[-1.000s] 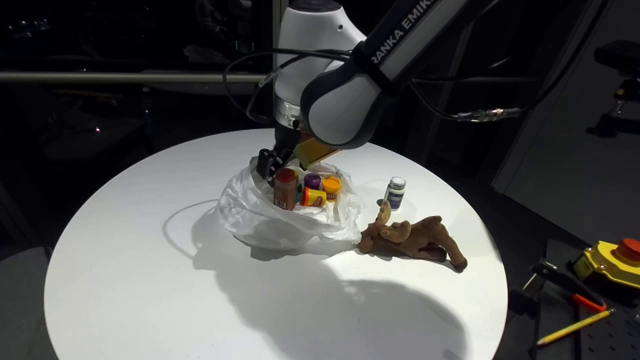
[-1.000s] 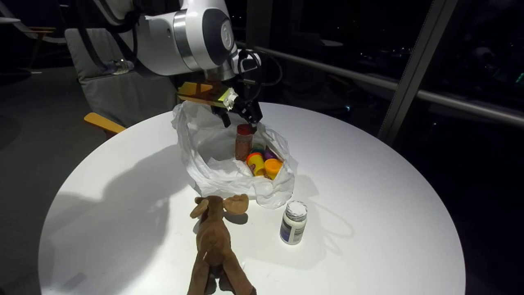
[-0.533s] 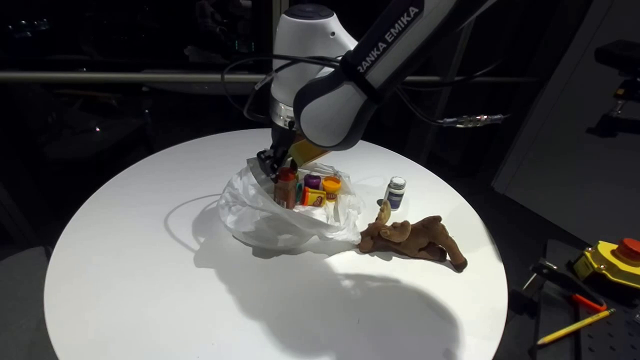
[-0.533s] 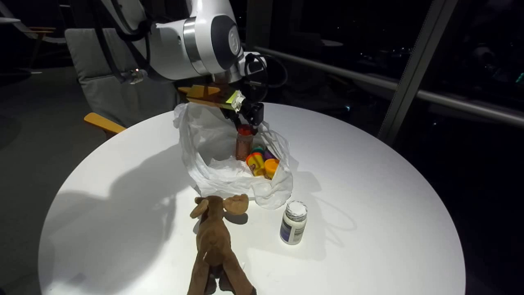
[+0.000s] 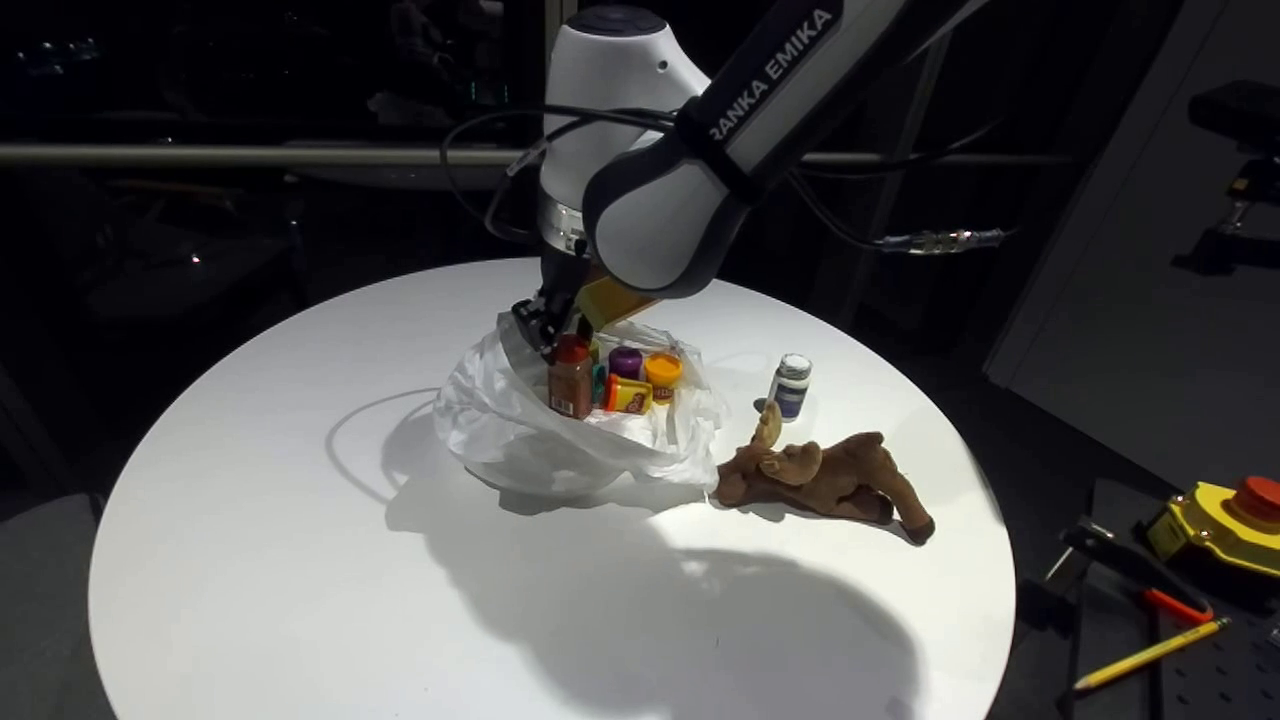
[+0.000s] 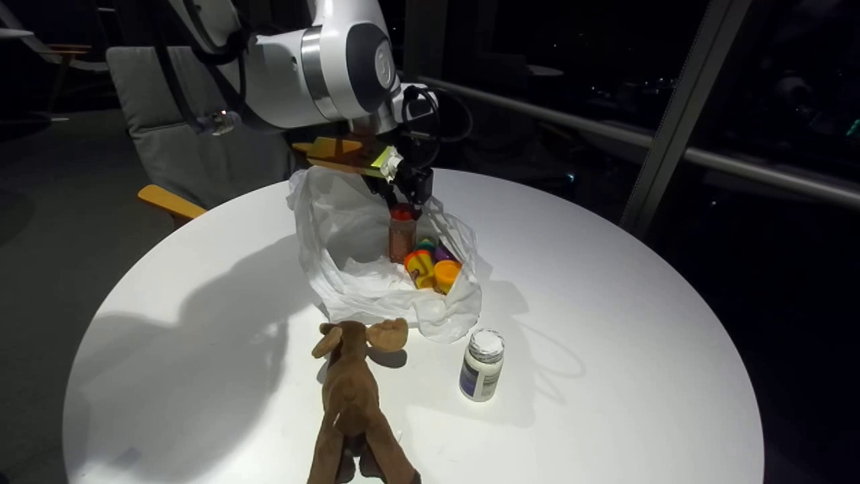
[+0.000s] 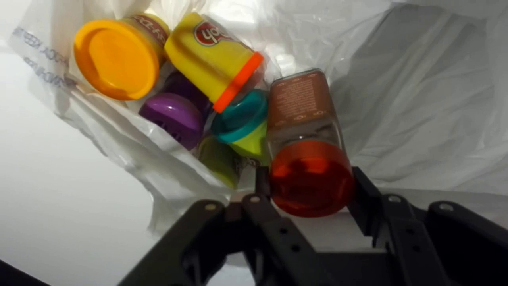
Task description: Pick up the objects from the plastic and put them on the table
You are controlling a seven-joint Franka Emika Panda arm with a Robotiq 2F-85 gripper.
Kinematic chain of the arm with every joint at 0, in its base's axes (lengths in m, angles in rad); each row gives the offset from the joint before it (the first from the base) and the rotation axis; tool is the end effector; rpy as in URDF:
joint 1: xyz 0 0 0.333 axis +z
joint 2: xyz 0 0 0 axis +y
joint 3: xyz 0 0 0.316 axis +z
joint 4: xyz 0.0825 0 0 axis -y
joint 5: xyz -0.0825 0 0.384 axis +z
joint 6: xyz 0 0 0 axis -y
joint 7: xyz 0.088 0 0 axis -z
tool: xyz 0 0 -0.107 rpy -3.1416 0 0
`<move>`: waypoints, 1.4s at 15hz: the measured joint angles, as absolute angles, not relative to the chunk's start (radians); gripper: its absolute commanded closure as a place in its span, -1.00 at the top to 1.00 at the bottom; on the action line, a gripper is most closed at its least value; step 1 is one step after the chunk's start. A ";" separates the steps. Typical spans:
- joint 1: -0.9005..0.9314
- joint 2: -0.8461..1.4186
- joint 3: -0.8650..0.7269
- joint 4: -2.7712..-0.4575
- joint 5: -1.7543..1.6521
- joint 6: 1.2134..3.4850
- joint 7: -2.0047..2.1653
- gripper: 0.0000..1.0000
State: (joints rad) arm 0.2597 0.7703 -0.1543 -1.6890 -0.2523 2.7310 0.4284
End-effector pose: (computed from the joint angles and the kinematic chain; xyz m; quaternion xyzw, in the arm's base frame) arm 0.6922 0.0966 0.1802 0.9840 -0.0230 0.1596 0.0760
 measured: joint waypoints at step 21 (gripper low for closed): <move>0.365 0.056 -0.027 -2.479 -0.420 2.599 0.556 -0.50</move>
State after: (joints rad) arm 0.3647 0.0562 -0.0272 -2.4785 -0.4205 2.5986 0.5557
